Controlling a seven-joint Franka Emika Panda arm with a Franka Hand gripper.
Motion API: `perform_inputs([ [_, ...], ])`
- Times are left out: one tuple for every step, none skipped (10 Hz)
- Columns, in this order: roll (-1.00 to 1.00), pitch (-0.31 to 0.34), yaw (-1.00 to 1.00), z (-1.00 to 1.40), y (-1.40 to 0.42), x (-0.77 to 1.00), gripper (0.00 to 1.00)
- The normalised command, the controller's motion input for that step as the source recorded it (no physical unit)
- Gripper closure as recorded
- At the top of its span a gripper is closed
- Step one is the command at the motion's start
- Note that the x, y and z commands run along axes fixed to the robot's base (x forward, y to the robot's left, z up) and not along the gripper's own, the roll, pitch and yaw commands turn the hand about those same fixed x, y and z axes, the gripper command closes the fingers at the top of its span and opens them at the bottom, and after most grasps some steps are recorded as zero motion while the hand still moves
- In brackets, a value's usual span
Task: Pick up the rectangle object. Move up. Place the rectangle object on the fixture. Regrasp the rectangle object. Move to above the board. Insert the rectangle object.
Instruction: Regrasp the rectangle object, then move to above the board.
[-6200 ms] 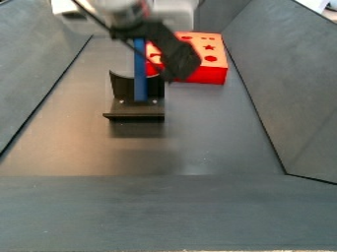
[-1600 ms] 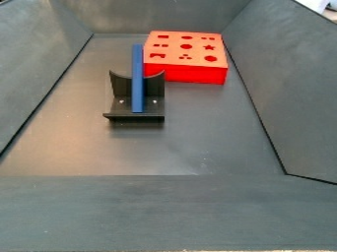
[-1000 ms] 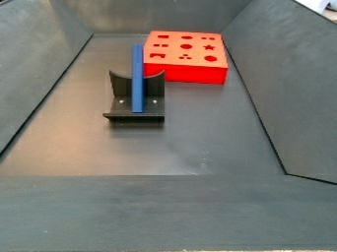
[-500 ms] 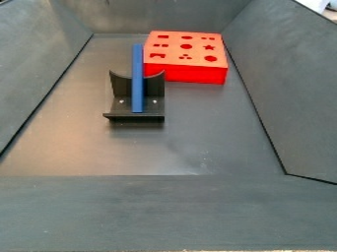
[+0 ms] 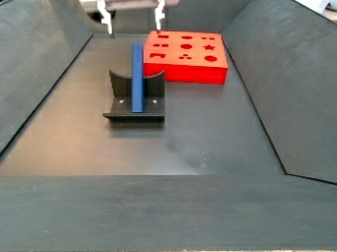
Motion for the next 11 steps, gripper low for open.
perform_inputs([
  [0.07,-0.068,0.00,-1.00,0.02,0.09,0.00],
  [0.07,-0.052,-0.01,-1.00,0.02,0.10,0.00],
  [0.07,-0.028,-0.02,-0.88,0.01,0.11,0.00],
  [0.07,-0.008,-0.02,-0.72,0.00,0.10,0.00],
  [0.08,0.015,-0.01,-0.51,0.00,0.10,0.00],
  [0.08,0.022,0.00,-0.42,0.00,0.09,0.00],
  [0.08,0.022,0.02,-0.28,0.00,0.09,0.00],
  [0.00,0.000,0.00,0.00,0.00,0.00,1.00],
  [-0.01,0.124,0.19,1.00,-0.07,-0.35,1.00],
  [-0.02,0.108,0.19,1.00,-0.07,-0.35,1.00],
  [-0.05,0.040,0.18,1.00,-0.06,-0.33,1.00],
])
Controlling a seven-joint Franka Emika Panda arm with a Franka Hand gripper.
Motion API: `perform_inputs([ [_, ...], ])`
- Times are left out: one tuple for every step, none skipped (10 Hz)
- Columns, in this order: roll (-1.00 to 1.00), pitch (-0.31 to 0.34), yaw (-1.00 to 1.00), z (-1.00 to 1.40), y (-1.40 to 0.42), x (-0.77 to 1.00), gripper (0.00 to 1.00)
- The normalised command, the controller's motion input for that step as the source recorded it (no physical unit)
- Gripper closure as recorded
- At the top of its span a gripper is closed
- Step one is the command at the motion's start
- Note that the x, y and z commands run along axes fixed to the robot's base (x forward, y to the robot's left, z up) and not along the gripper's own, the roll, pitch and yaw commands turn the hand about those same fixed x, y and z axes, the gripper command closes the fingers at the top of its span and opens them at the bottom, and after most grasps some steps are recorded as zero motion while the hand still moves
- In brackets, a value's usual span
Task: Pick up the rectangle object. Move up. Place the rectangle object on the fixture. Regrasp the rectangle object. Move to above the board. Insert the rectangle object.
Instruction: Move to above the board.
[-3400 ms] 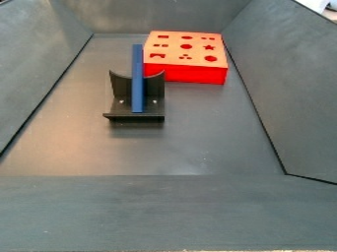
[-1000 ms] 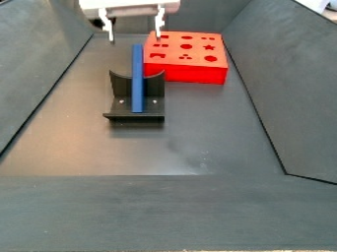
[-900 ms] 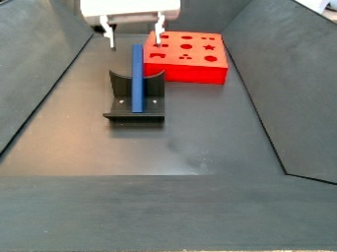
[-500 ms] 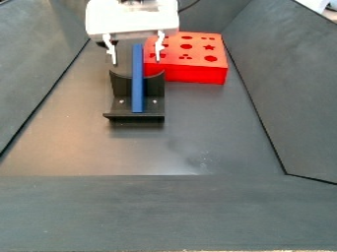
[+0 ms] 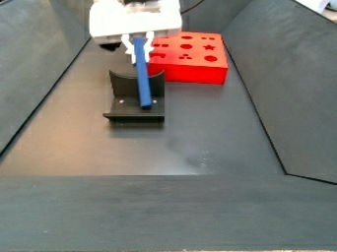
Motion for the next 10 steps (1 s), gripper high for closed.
perform_inputs([
  [-0.06,-0.022,0.17,1.00,-0.05,-0.31,1.00],
  [-0.05,-0.061,0.15,1.00,-0.05,-0.30,1.00],
  [-0.04,-0.085,0.12,1.00,-0.05,-0.29,1.00],
  [-0.02,-0.107,0.08,1.00,-0.05,-0.28,1.00],
  [-0.02,-0.108,0.05,1.00,-0.05,-0.27,1.00],
  [-0.01,-0.105,0.02,1.00,-0.04,-0.26,1.00],
  [-0.01,-0.093,0.00,1.00,-0.04,-0.25,1.00],
  [-0.02,-0.065,-0.04,1.00,-0.04,-0.23,1.00],
  [-0.02,-0.040,-0.06,1.00,-0.04,-0.22,1.00],
  [-0.02,-0.010,-0.07,1.00,-0.04,-0.21,1.00],
])
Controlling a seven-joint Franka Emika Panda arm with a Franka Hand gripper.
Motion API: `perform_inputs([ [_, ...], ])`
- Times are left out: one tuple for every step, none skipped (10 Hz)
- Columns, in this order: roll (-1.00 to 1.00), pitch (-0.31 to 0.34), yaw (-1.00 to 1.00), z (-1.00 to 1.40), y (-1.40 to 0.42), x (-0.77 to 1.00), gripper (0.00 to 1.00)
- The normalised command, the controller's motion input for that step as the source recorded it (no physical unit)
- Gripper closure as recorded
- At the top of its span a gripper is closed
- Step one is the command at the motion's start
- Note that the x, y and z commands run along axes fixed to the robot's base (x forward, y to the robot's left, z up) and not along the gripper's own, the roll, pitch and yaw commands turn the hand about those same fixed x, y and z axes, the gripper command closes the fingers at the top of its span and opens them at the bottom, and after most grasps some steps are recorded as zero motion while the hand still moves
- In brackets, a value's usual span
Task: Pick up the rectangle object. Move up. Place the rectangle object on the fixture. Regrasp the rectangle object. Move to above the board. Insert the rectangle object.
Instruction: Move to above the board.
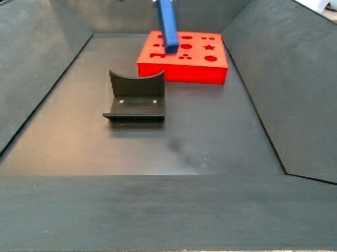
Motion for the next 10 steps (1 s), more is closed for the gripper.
perform_inputs([
  [-0.03,0.021,-0.07,1.00,-0.03,-0.19,1.00],
  [-0.04,0.056,-0.06,1.00,-0.03,-0.17,1.00],
  [-0.04,0.079,-0.05,0.82,-0.02,-0.13,1.00],
  [-0.05,0.096,-0.02,0.58,-0.02,-0.07,1.00],
  [-0.05,0.104,-0.01,0.46,-0.01,-0.06,1.00],
  [-0.05,0.116,0.02,0.21,-0.01,-0.03,1.00],
  [-1.00,-0.059,-0.15,0.23,-1.00,-0.21,1.00],
  [-1.00,-0.064,-0.14,0.22,-1.00,-0.20,1.00],
  [-1.00,-0.066,-0.14,0.24,-1.00,-0.22,1.00],
  [-1.00,-0.056,-0.15,0.23,-1.00,-0.23,1.00],
])
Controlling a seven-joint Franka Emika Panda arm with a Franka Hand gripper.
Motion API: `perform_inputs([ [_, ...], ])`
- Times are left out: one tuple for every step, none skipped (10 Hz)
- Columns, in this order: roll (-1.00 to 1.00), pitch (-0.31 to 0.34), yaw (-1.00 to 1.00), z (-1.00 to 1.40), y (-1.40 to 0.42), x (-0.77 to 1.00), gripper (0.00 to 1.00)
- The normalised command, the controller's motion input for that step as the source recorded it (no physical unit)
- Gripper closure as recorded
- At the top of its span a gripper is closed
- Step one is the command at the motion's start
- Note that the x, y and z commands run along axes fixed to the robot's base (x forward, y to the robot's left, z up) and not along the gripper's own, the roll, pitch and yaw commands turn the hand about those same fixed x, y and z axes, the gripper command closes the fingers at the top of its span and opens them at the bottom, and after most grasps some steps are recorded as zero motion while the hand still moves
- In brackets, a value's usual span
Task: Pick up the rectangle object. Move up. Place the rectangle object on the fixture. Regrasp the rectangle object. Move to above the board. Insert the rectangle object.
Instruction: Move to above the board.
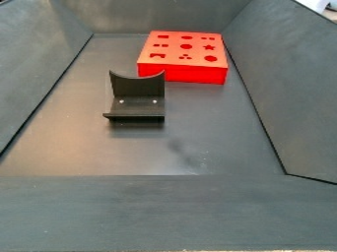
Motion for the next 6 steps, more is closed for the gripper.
perform_inputs([
  [-1.00,-0.049,-0.16,0.24,-1.00,-0.23,1.00],
  [-1.00,-0.039,-0.16,0.24,-1.00,-0.25,1.00],
  [-1.00,-0.031,-0.16,0.20,-0.85,-0.21,1.00],
  [-1.00,-0.019,-0.16,0.11,-0.45,-0.13,1.00],
  [-1.00,-0.013,-0.16,0.05,-0.24,-0.08,1.00],
  [-1.00,-0.014,-0.15,0.02,-0.05,-0.08,1.00],
])
